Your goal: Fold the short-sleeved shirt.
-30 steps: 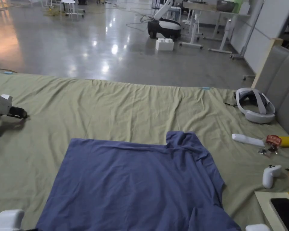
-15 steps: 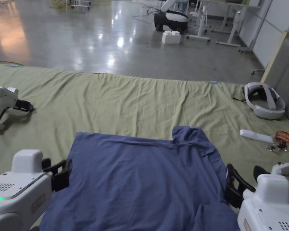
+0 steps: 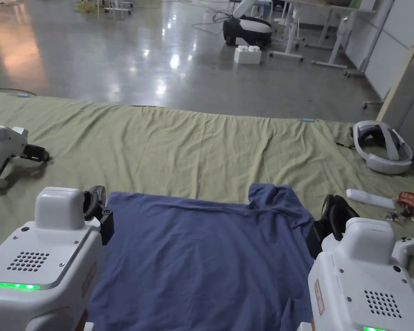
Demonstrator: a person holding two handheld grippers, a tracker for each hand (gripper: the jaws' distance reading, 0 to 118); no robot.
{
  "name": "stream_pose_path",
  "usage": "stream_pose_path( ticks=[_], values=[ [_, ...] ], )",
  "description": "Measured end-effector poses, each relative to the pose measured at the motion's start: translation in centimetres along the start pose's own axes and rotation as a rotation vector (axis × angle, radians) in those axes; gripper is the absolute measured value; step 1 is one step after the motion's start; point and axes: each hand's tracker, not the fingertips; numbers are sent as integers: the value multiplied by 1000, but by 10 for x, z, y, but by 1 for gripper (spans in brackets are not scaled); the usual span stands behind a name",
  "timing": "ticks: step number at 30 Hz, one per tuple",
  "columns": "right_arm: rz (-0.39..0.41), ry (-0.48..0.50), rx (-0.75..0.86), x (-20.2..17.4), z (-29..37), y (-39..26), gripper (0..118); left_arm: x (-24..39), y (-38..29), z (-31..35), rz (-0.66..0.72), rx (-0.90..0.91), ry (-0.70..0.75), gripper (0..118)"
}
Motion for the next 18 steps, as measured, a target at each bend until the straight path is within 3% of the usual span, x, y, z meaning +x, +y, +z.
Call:
stream_pose_path(
  ticks=[3, 18],
  values=[
    [-1, -5, -16, -1, -4, -1, 9, -10, -4, 2, 6, -51, -9, 2],
    [33, 49, -171, 0, -17, -34, 9, -101, -120, 26, 114, -865, -68, 4]
  ],
)
